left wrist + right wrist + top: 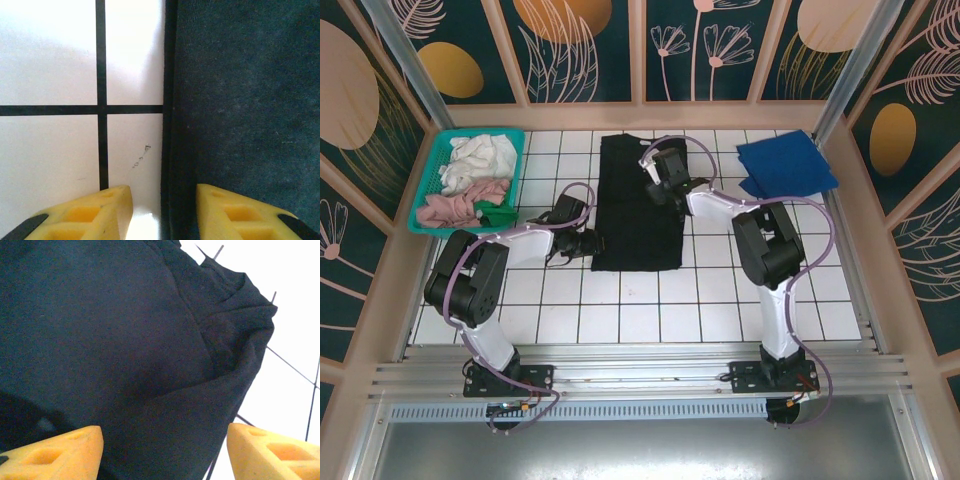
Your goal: Fold and stack the t-shirts
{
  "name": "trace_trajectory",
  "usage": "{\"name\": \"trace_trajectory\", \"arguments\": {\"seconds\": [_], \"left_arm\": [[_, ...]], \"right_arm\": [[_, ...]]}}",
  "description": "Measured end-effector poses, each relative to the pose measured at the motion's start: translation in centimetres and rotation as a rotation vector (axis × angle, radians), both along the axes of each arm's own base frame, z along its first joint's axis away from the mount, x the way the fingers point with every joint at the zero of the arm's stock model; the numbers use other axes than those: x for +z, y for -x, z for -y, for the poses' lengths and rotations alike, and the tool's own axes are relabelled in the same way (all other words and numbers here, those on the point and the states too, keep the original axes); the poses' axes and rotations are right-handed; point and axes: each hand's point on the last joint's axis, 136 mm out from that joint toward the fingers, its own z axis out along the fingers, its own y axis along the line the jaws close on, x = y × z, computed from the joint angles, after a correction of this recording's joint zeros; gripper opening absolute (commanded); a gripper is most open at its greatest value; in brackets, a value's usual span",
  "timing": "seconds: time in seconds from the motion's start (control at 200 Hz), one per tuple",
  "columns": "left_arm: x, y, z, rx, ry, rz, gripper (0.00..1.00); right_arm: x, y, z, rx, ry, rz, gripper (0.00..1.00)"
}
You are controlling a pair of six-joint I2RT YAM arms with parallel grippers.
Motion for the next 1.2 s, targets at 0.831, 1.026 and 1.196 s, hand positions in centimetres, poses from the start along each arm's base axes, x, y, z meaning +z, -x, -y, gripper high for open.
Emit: {"name": "trace_trajectory", "arguments": {"seconds": [0.831, 1.026, 1.196], "left_arm": [[0.0, -0.4, 0.2, -0.032, -0.025, -0.019, 0.39], [-0.2, -0.4, 0.1, -0.039, -0.034, -0.018, 0.38], [-0.2, -0.4, 0.1, -0.041, -0.035, -0.017, 0.38]], "right_arm": [[-3.7, 3.1, 5.0, -0.109, -0.07, -0.101, 0.04], [-2.5, 2.3, 4.9, -0.106, -0.075, -0.087, 0.22], [-3.0, 3.4, 3.6, -0.027, -0.069, -0.111, 0.48]]}}
